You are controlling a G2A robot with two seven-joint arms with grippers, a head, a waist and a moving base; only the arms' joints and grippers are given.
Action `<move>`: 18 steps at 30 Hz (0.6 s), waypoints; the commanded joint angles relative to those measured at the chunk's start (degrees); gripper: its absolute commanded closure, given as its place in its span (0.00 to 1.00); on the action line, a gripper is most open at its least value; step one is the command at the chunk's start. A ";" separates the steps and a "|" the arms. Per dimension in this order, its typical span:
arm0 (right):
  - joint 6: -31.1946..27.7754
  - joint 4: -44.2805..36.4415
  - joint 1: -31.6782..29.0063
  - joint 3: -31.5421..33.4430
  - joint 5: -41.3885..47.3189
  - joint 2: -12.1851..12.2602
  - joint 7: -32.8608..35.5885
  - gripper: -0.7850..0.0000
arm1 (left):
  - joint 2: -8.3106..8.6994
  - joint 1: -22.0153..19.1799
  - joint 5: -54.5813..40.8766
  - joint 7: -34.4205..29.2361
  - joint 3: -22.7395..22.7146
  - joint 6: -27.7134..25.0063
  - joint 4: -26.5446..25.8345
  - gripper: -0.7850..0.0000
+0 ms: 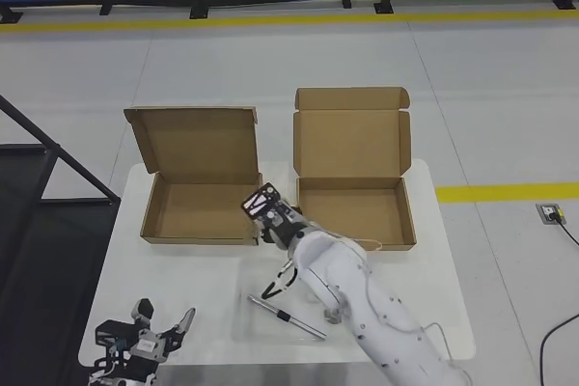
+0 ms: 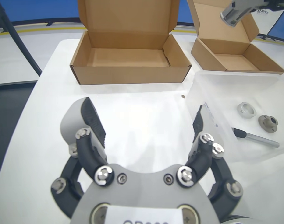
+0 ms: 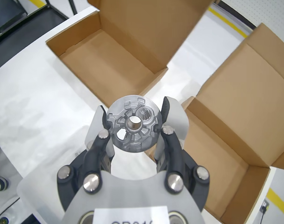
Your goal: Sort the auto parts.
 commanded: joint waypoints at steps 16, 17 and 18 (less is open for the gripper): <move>6.25 18.67 7.90 7.36 4.73 -1.19 -2.40 1.00 | -0.20 0.64 0.37 -0.02 0.06 -0.39 -0.29 0.00; 6.26 19.88 8.27 7.54 5.06 -1.27 -2.75 1.00 | -0.21 0.69 0.44 0.02 0.08 -0.38 -0.32 0.00; 6.40 21.19 8.65 7.72 5.28 -1.34 -3.07 1.00 | -0.22 0.74 0.57 0.06 0.11 -0.39 -0.36 0.00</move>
